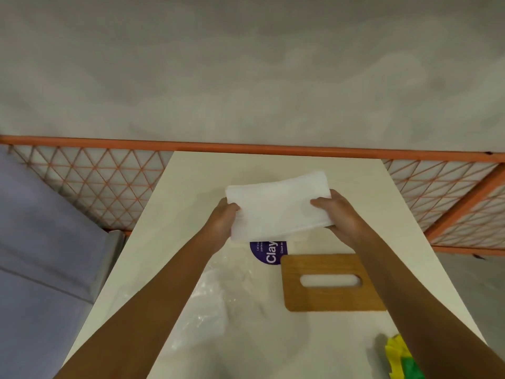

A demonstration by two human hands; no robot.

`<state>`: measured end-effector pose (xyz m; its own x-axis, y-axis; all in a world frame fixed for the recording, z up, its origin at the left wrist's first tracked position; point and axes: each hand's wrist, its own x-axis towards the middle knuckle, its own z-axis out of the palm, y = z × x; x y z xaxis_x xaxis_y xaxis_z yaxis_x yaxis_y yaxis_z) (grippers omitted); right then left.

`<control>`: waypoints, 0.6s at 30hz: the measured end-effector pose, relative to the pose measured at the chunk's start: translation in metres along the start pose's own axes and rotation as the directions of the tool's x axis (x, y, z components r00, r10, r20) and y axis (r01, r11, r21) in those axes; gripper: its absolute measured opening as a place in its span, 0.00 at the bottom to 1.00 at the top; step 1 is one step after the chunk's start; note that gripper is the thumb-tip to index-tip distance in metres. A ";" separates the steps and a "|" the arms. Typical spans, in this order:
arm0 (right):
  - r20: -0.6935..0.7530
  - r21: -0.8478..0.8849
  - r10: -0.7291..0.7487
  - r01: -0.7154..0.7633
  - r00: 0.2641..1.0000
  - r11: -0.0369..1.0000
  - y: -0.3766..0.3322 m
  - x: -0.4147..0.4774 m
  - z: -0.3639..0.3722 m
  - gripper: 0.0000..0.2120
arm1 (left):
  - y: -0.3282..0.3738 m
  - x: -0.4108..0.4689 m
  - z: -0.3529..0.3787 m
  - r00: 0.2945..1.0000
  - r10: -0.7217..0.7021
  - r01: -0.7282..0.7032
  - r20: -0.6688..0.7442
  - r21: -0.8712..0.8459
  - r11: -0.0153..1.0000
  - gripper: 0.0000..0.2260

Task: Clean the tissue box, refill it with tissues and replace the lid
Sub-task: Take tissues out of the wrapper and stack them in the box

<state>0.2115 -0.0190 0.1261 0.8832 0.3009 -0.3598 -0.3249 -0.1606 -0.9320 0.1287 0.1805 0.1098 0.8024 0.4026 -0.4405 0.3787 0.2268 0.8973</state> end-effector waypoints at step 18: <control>-0.218 -0.367 -0.015 -0.068 0.976 0.928 0.017 0.097 0.017 0.20 | 0.002 0.093 -0.020 0.970 0.206 -0.071 -0.131 0.655 0.752 0.23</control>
<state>0.2856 0.0229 0.0746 0.9404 0.0911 -0.3276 -0.2373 -0.5143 -0.8241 0.1948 0.2362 0.0703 0.7960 0.5529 -0.2466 0.5298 -0.4392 0.7255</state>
